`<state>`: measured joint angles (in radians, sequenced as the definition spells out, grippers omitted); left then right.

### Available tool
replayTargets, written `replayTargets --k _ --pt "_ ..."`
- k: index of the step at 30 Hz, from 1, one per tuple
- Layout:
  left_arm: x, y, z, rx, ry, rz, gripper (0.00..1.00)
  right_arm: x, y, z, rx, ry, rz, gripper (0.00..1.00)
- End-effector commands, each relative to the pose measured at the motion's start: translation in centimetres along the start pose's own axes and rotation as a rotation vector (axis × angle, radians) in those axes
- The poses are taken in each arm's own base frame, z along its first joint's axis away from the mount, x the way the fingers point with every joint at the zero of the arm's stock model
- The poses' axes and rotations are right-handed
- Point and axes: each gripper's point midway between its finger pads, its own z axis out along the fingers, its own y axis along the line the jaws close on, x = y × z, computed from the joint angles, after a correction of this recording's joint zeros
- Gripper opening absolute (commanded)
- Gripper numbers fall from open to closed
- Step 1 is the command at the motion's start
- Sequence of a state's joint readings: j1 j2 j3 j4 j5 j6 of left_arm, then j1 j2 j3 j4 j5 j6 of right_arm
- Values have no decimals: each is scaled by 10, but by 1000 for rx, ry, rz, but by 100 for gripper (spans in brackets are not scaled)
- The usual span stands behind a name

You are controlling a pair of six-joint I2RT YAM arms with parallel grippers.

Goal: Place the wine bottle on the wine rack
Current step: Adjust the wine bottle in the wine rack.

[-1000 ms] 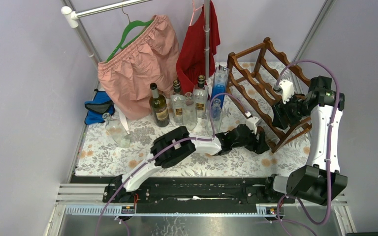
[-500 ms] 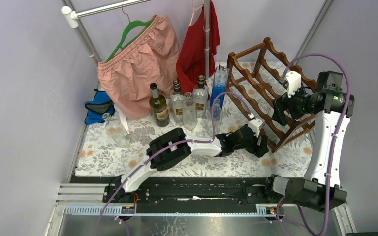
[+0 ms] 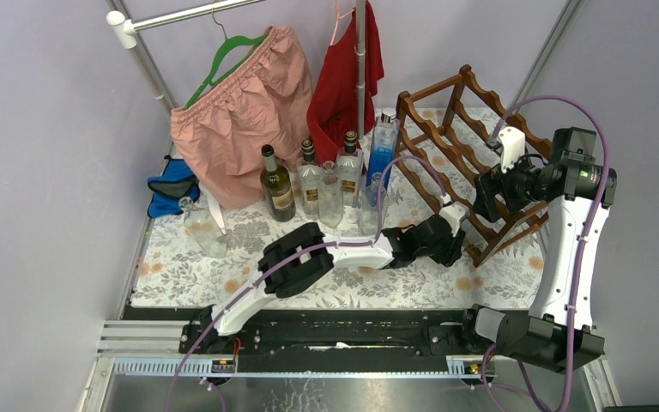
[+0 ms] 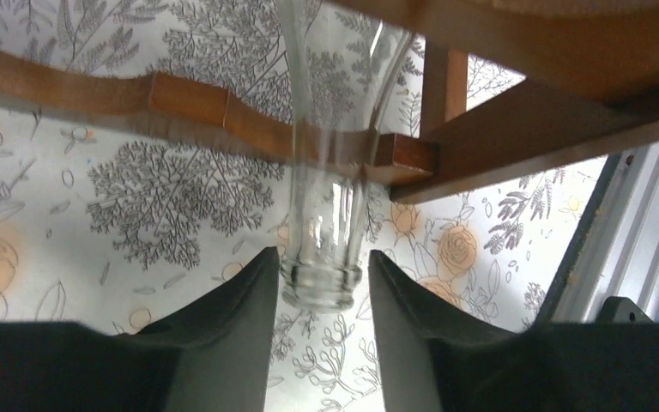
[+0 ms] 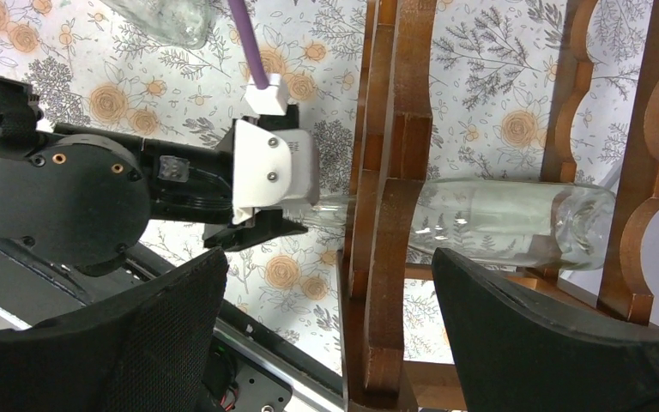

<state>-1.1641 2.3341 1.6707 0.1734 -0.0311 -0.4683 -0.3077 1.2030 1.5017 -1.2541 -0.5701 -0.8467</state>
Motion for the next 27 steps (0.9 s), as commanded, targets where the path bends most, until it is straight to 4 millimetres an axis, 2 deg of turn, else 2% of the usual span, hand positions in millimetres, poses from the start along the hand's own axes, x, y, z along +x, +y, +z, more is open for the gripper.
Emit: replayTargets --k 1,4,7,10,12,16,19,23,27 --pt "-9 -2 15 22 -5 26 40 -5 9 -4 -14 -32 -1 96" --pt "-5 -3 19 46 13 12 24 -4 10 -4 -13 -30 -4 96" --pt "-7 -5 20 53 10 7 19 -3 11 -4 -14 -29 -7 96" --pt "-11 -7 21 57 3 3 20 -3 12 -3 -18 -32 -6 96" --pt "-11 -7 21 61 6 -3 25 -4 12 -4 -16 -36 -7 96" --pt "-3 -4 14 63 20 -22 54 -7 13 -7 -13 -47 -7 100" --pt "-4 -4 2 59 0 -40 71 -12 15 -10 -13 -65 -6 100" --pt "-11 -9 -19 51 -25 -34 81 -18 18 -12 -22 -92 1 100" --pt "-3 -15 -33 52 -5 -16 84 -22 22 -15 -25 -115 0 100"
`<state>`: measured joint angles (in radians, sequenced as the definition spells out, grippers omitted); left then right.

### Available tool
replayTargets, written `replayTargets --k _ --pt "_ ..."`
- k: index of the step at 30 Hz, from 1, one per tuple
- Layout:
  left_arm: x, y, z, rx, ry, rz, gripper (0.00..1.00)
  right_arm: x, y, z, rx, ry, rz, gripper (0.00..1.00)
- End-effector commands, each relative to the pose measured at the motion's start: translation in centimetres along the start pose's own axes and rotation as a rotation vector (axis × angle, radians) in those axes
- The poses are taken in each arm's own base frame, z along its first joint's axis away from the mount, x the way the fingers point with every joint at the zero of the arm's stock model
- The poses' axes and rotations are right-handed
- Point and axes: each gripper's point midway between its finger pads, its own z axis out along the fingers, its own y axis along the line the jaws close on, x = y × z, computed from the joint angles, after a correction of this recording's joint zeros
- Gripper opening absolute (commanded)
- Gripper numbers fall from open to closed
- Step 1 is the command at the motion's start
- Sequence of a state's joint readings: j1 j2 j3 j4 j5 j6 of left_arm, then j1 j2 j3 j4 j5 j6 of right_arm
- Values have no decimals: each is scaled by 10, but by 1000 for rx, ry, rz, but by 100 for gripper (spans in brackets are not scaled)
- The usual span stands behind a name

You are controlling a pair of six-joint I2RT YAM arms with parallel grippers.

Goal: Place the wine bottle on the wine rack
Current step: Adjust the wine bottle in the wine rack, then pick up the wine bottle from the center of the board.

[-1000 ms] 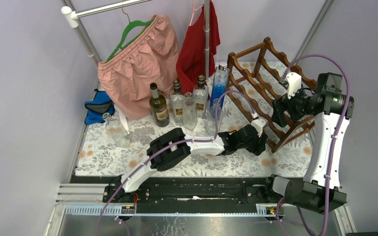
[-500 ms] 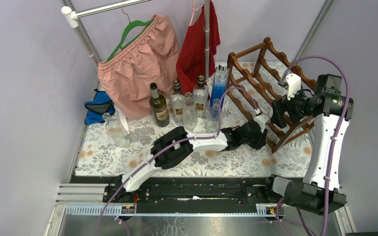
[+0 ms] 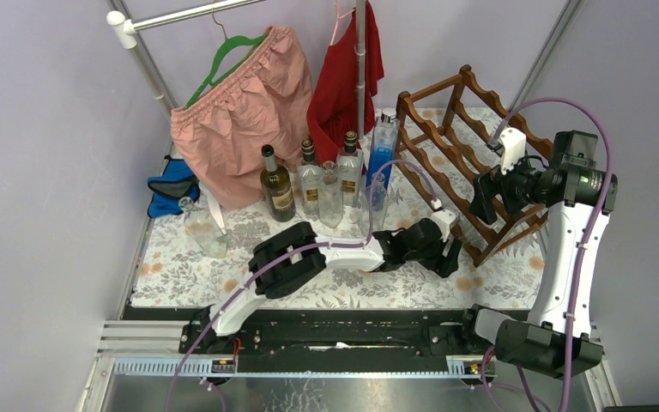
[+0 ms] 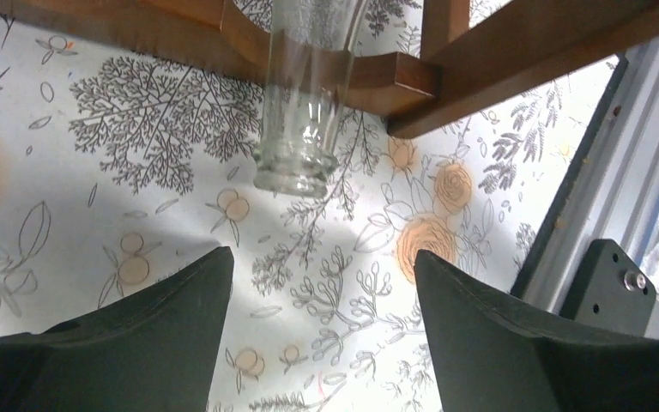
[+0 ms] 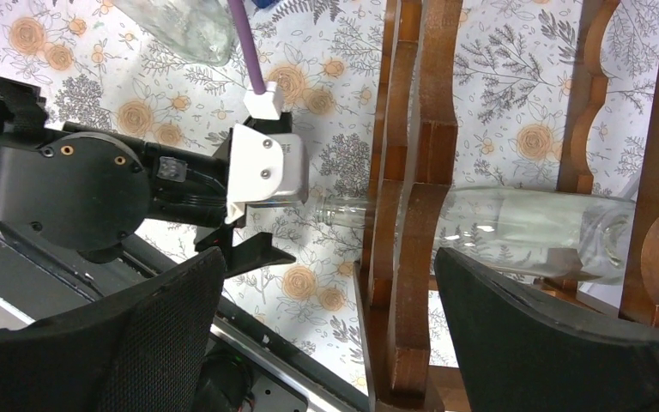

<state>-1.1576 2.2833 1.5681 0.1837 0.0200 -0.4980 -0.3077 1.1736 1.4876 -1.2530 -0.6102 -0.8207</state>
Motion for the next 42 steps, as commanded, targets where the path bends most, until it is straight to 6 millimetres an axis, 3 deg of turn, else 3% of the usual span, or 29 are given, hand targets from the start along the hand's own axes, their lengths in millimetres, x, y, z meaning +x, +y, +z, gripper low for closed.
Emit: replayTargets --k 1,5,8,12,18,22,25,28,32,35,38,42 --pt "-20 -21 -21 35 -58 24 85 -19 13 -12 -10 -81 -17 100" --pt "-7 -33 -30 41 -13 66 87 -22 20 -16 -21 -103 -20 100" --pt "5 -50 -50 34 14 169 87 -28 29 -23 -40 -134 -31 100" --pt "11 -76 -89 38 20 300 87 -42 41 -35 -46 -200 -50 100" --pt "11 -91 -162 81 -32 364 87 -69 48 -57 11 -324 -51 100" --pt "-12 -102 -216 121 -103 386 88 -76 65 -59 -66 -380 -35 100" --pt "-36 -102 -254 115 -157 409 98 -67 105 -52 -294 -437 -111 97" --pt "-61 -96 -284 70 -232 418 99 -56 136 -52 -448 -503 -186 97" --pt "-101 -80 -319 44 -332 357 99 -49 134 -40 -473 -452 -182 96" --pt "-131 -66 -336 55 -366 258 99 -42 122 -25 -454 -364 -134 92" --pt "-162 -44 -342 -9 -380 169 98 -37 100 -11 -336 -327 -104 89" --pt "-189 -25 -328 -97 -346 137 95 -32 88 -3 -225 -357 -113 90"
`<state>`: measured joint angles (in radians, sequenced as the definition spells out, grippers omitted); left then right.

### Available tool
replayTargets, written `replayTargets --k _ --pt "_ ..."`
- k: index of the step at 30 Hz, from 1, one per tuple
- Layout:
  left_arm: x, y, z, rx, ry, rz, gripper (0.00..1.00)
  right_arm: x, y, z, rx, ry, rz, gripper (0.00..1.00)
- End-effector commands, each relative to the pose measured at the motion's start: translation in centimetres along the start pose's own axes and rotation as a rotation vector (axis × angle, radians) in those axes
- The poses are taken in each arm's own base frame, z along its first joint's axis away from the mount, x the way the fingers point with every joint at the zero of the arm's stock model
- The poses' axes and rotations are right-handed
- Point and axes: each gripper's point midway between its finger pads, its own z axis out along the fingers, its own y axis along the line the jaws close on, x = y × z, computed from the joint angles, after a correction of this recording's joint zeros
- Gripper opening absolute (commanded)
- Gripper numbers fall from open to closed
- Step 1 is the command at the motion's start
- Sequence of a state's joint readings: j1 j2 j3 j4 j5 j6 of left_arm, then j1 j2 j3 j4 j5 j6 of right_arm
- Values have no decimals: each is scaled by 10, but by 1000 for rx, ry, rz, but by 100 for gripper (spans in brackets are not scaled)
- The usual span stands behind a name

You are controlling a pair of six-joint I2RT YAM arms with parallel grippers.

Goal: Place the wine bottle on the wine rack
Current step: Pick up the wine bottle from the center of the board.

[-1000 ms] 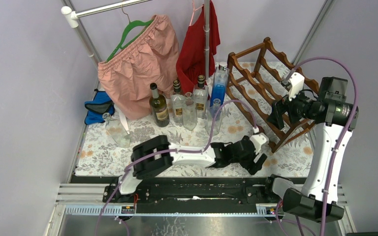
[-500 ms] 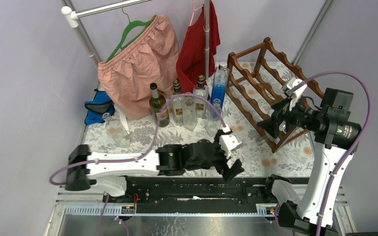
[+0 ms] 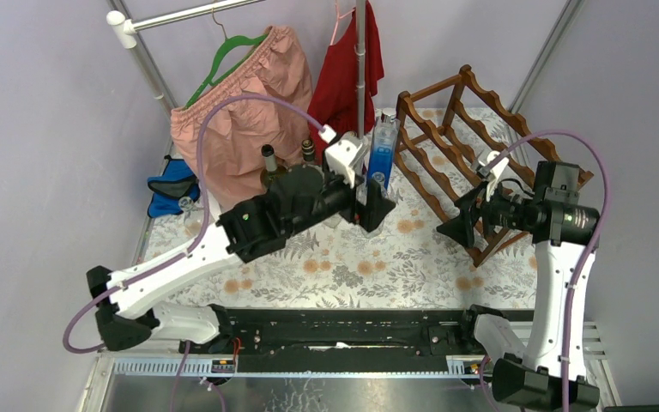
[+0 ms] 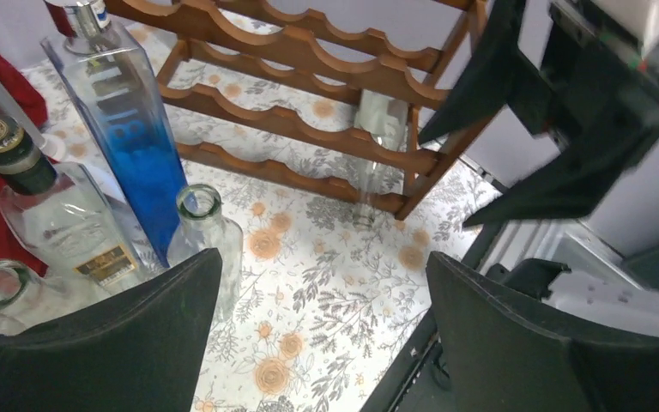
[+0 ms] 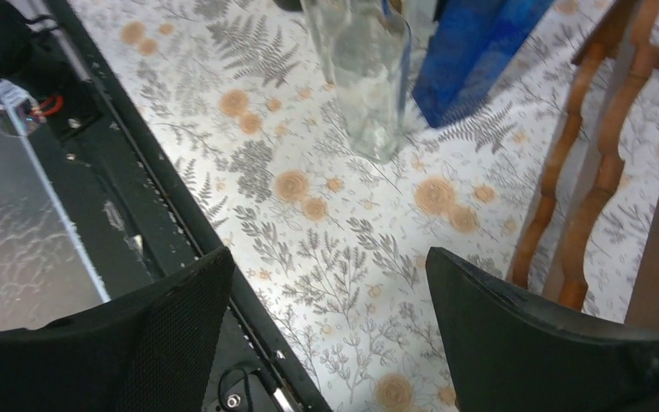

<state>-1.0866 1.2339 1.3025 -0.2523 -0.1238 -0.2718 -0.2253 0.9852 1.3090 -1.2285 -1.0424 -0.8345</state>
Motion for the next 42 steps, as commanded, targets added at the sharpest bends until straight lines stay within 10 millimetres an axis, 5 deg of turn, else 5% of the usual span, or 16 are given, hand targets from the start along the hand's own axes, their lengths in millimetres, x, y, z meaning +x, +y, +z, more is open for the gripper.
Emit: replayTargets --k 1,7,16,20,26,29,37,42 --pt "-13 15 19 -86 72 -30 93 -3 -14 -1 122 -36 -48 90" --pt "8 73 52 -441 254 84 88 7 -15 8 86 -43 -8 90" --pt "3 83 71 -395 295 77 86 5 -16 15 68 -100 -10 93" --pt "-16 55 65 -187 192 -75 87 10 -14 19 35 -102 3 93" --pt "-116 -7 14 111 -139 -489 94 0 -9 15 32 -123 -17 96" --pt "-144 -23 -5 146 -176 -651 99 -7 -5 13 31 -141 -21 96" --pt "-148 -66 -35 45 -175 -710 99 -16 -12 12 39 -157 13 97" --pt "-151 -72 -47 76 -183 -704 99 -10 -22 16 73 -152 37 97"
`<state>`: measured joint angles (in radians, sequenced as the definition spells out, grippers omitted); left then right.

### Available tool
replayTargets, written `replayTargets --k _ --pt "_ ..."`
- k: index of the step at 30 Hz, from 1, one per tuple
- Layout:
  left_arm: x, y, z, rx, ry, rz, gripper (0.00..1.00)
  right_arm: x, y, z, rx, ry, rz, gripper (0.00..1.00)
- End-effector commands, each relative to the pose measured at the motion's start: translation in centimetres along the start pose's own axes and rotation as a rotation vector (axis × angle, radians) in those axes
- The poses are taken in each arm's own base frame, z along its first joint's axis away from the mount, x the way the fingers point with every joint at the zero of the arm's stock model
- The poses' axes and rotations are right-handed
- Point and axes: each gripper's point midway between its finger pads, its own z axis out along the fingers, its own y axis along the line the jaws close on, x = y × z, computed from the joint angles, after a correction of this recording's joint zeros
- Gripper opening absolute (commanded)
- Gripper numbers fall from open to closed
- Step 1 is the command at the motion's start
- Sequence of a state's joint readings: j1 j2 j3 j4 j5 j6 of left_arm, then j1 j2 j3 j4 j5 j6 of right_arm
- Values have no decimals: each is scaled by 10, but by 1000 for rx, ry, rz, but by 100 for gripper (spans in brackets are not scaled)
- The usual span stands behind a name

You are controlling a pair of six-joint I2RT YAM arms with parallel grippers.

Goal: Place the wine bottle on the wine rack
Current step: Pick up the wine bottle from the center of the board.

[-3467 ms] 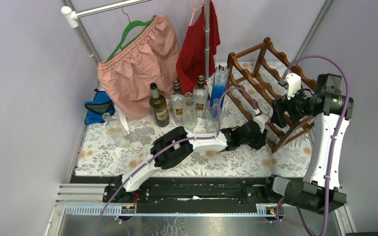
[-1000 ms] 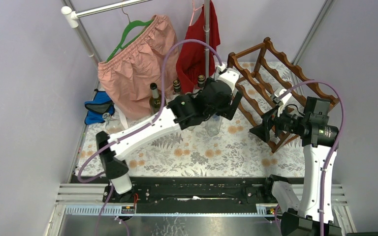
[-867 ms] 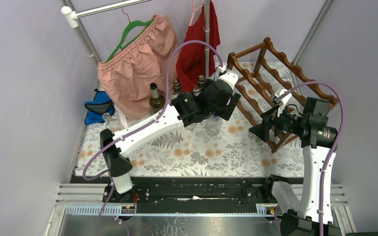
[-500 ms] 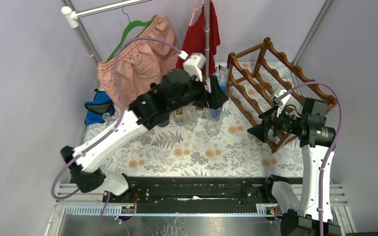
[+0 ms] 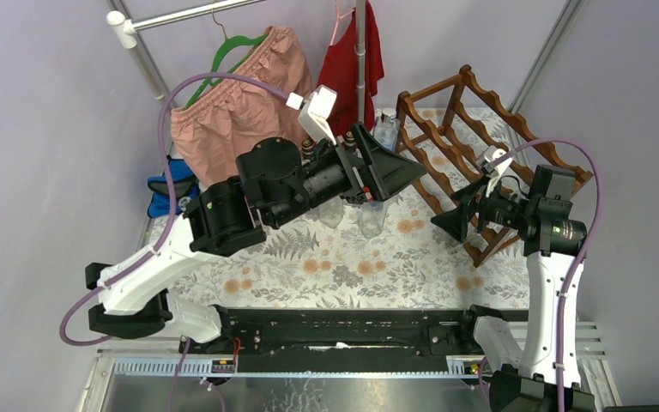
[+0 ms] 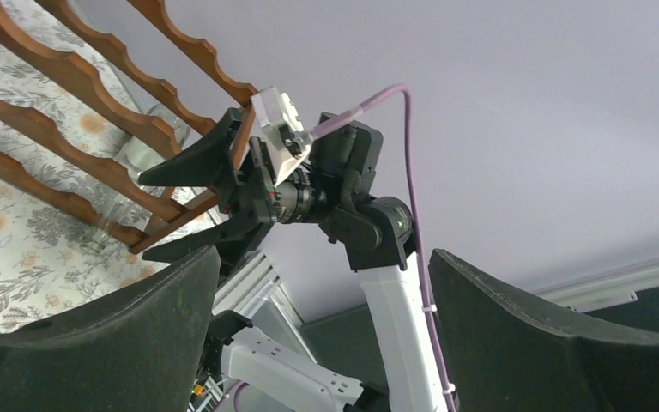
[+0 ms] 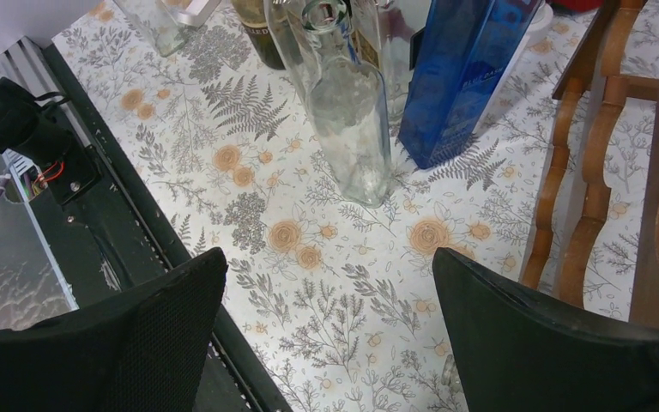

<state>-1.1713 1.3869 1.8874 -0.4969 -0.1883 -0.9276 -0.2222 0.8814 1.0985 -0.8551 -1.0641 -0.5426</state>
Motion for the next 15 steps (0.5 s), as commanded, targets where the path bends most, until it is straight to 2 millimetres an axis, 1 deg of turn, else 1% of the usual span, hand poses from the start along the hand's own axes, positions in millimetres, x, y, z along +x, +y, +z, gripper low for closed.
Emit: replayTargets --k 1,3,7,15 --pt "-13 4 -10 -35 -58 -21 99 -11 -5 1 19 -33 -18 98" --pt "-12 8 -10 -45 -64 -24 99 -9 -7 1 24 -31 -13 98" --pt "-6 6 -6 -22 -44 -53 99 -8 -6 1 19 -32 -12 98" --pt "17 -18 16 65 74 -111 99 -6 -3 3 -1 -42 -17 99"
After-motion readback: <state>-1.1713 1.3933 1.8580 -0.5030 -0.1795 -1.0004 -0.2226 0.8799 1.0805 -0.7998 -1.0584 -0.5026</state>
